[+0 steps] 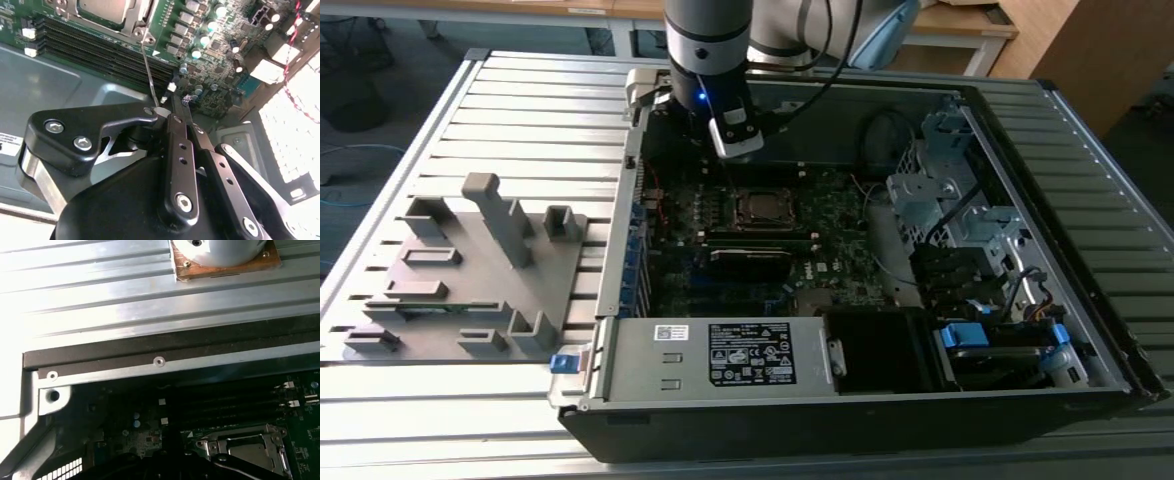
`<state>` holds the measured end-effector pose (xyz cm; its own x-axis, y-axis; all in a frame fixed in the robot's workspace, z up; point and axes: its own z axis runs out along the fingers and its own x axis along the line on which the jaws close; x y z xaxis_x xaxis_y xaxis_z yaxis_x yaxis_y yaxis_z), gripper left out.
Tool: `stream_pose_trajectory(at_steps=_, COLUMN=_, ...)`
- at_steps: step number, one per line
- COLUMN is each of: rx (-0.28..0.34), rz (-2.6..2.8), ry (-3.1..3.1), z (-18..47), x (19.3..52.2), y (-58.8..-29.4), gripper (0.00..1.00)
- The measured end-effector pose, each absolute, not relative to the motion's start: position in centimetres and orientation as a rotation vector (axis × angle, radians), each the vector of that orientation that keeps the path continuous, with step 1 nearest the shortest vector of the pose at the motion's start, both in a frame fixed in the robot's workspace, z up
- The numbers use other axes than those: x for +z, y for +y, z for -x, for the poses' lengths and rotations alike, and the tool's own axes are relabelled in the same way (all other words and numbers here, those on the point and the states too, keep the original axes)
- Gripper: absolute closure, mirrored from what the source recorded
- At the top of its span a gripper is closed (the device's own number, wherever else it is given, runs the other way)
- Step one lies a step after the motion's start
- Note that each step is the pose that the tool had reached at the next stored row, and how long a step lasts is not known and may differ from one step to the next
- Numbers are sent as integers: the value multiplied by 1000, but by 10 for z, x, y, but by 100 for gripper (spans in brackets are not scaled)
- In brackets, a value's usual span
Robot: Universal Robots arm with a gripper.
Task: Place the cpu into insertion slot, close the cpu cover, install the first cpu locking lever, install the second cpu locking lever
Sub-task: 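Install the first cpu locking lever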
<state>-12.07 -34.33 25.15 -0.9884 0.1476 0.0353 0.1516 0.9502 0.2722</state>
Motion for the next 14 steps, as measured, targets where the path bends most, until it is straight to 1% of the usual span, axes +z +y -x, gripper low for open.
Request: stream_pose_trajectory(at_steps=14, rx=-432, rz=237, ry=-3086, z=78, x=251, y=-343, gripper=90)
